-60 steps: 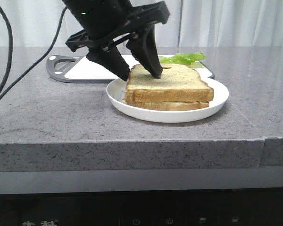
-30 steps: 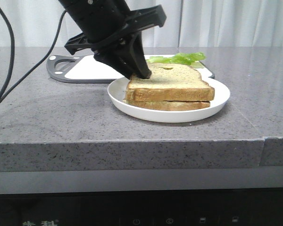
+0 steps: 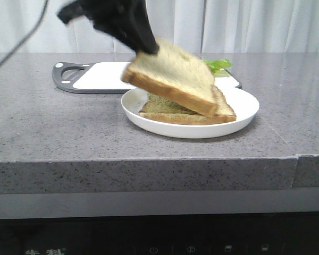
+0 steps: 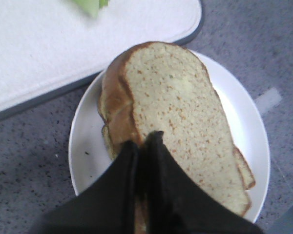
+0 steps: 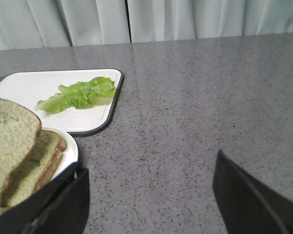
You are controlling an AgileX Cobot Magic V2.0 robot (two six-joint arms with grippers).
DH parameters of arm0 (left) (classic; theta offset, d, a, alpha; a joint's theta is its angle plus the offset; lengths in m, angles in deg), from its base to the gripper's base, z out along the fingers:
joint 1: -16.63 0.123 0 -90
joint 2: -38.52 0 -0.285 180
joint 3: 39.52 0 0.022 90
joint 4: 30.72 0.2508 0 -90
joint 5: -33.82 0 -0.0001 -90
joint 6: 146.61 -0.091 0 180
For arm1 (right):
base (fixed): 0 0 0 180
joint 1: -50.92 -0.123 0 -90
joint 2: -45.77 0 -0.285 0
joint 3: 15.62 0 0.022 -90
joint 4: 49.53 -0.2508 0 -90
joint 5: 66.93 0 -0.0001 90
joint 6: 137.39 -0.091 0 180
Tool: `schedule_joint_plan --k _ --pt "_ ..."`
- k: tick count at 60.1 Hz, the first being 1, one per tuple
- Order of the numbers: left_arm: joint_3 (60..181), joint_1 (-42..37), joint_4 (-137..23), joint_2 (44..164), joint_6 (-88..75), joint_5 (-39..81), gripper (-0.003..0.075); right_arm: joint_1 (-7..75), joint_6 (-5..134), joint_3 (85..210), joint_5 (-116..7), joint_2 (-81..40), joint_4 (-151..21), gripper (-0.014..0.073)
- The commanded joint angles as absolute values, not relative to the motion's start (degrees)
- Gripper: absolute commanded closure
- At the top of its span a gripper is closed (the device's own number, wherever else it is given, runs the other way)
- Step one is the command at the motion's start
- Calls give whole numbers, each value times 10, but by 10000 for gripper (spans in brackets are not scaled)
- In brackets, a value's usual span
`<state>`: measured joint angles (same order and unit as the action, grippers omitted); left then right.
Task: Left arm grabs bread, right arm adds lettuce
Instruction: 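Grasp the top bread slice with the left gripper and lift it off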
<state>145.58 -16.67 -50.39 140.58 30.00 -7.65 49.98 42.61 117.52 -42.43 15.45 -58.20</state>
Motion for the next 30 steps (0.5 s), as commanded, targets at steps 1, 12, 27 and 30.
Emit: schedule_joint_plan --k 1,12,27,30 --pt "1472 -165 -485 1343 301 -23 741 501 432 1195 -464 147 -581 47" --pt "1441 -165 -398 1259 307 47 741 501 440 1195 -464 140 -581 47" --pt "1304 -165 -246 1113 390 146 741 501 466 1251 -469 6 -581 47" --pt "1274 -165 -219 1083 410 156 741 501 471 1271 -475 -34 -581 47"
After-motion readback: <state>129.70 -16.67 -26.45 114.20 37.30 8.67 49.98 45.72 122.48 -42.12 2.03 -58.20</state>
